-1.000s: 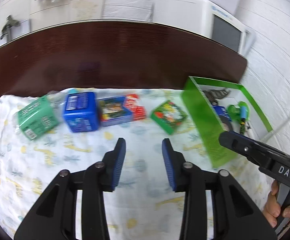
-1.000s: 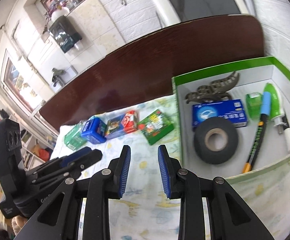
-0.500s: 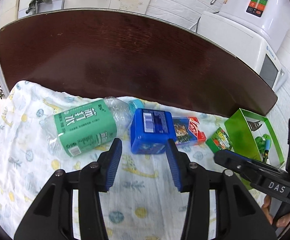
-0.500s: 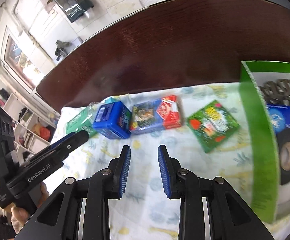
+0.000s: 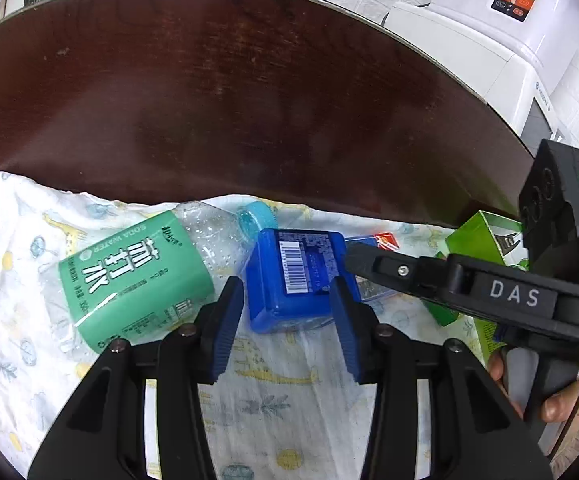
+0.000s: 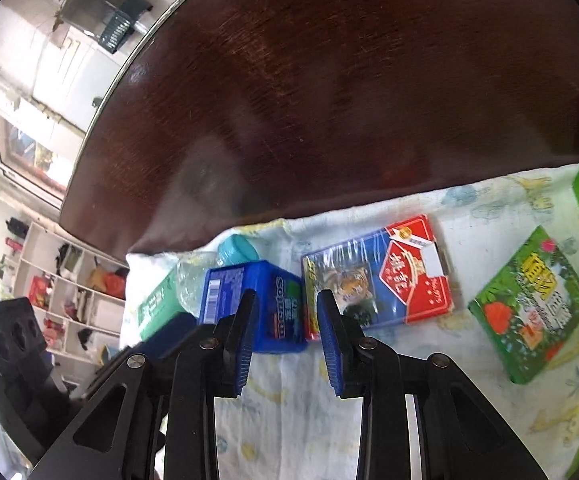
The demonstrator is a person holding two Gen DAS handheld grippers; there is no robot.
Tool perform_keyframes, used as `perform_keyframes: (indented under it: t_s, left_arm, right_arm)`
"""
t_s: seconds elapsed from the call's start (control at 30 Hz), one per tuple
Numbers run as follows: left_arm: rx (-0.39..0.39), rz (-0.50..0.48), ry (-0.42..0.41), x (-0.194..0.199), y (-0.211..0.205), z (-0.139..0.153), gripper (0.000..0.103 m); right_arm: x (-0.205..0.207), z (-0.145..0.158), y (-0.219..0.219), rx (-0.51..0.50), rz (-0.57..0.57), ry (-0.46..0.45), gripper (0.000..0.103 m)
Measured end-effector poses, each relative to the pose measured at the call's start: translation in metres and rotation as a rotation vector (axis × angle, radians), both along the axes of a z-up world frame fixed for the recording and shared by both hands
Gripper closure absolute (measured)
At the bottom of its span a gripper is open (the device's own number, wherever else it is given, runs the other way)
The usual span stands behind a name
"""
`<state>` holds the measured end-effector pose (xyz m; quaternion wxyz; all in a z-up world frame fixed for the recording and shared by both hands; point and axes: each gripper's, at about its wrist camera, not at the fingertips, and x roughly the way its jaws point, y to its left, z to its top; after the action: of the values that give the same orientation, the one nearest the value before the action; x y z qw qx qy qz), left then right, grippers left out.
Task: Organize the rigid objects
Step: 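Move the right tool to the blue square container, then close the right gripper on the blue container and lift it, then carry the blue container with the right gripper over the green box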
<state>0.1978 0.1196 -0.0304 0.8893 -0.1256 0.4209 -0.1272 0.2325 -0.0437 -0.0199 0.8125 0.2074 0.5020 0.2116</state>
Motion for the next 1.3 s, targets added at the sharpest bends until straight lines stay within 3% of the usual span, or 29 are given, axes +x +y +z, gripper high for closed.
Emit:
perform_keyframes:
  t_s: [0.2,0.3,0.47,0.7,1.07,1.3]
  left_arm:
    - [-0.037,-0.036,0.004,0.005,-0.002,-0.003,0.061]
    - [-0.062,-0.051,0.01,0.006,-0.005,-0.005,0.06]
    - [0.006,-0.068,-0.018,0.001,-0.017,-0.004,0.057]
    - [0.036,-0.065,-0.042,-0.012,-0.024,0.004,0.058]
    - [0.083,-0.098,-0.13,-0.048,-0.053,0.037,0.058]
    - [0.113,-0.149,-0.184,-0.071,-0.095,0.06,0.058]
  right_arm:
    - [0.007,-0.009,-0.001,0.08,-0.002,0.046,0.063]
    - [0.008,-0.008,0.004,0.064,0.002,0.028,0.063]
    - [0.007,-0.005,0.015,0.071,0.058,0.035,0.058]
    - [-0.006,0.005,0.029,-0.033,0.09,-0.044,0.056]
    - [-0.038,0.038,0.008,-0.018,0.072,-0.136,0.056]
    - [-0.065,0.061,-0.028,-0.002,0.034,-0.2,0.056]
